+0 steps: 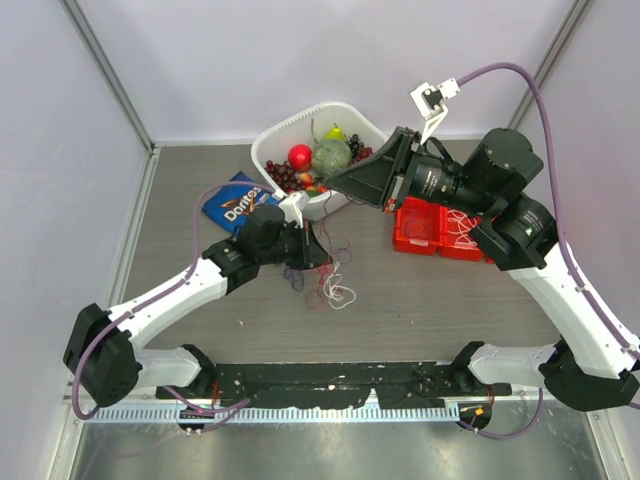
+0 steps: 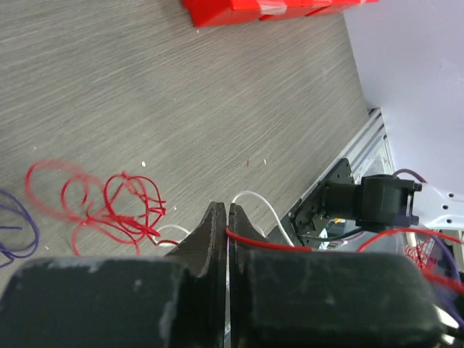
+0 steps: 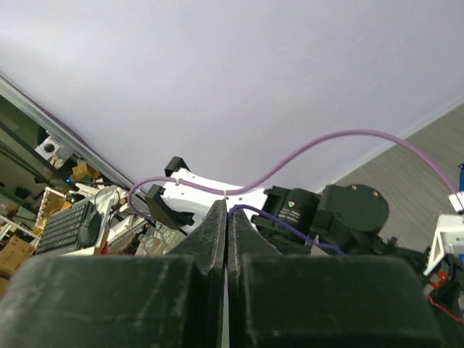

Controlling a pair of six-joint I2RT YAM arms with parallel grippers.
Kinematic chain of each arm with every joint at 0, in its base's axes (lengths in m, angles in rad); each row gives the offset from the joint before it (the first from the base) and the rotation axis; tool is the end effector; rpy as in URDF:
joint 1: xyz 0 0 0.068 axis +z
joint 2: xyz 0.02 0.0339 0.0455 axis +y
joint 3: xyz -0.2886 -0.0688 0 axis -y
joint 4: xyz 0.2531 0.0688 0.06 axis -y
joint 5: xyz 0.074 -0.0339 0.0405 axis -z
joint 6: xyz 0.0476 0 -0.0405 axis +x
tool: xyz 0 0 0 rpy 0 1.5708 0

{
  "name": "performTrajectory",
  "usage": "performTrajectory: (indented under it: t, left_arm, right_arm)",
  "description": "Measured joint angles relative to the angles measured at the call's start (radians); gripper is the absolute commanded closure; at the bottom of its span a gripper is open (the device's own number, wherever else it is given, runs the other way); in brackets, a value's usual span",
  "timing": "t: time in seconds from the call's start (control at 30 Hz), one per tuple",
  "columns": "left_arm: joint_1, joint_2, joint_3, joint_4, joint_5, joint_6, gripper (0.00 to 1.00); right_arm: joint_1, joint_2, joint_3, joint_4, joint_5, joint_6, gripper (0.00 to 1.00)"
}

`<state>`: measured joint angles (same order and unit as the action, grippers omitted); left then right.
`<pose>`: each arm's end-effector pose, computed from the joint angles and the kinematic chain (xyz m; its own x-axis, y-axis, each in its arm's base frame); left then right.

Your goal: Untangle the cables

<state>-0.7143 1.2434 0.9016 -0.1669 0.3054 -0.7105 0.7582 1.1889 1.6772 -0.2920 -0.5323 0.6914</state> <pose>0.2098 -0.2008 0.3003 -0.8158 -0.1159 -0.5665 0.3840 0.6239 -0.6806 0.1436 0.1692 0.5755 -0.4991 0.2840 -0.8187 -0.8251 0.1328 0.5491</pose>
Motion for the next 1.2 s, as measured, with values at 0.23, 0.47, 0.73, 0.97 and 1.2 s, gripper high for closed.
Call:
performTrajectory:
  t: [0.23, 0.47, 0.73, 0.97, 1.2]
  left_arm:
    - [0.0, 0.028, -0.158, 0.054, -0.022, -0.078, 1.0]
    - [0.0, 0.057, -0.38, 0.079, -0.036, -0.18, 1.0]
    - [0.0, 0.056, -0.344, 0.061, -0.06, -0.17, 1.0]
    - [0.0, 0.024, -0.251, -0.013, -0.059, -0.168, 1.0]
    - [0.0, -0.04, -0.143, -0.117, -0.051, -0.168, 1.0]
  right_arm:
    - [0.0, 0.035, 0.141, 0.0, 0.044, -0.004, 0.99]
    - [0.0, 0.072, 0.346, 0.04, 0.112, -0.01, 0.99]
    - [0.0, 0.035, 0.374, 0.052, 0.237, -0.072, 0.99]
    - [0.001, -0.039, 0.266, -0.18, 0.634, -0.173, 0.99]
    - [-0.011, -0.027, 0.153, -0.367, 0.953, -0.272, 0.99]
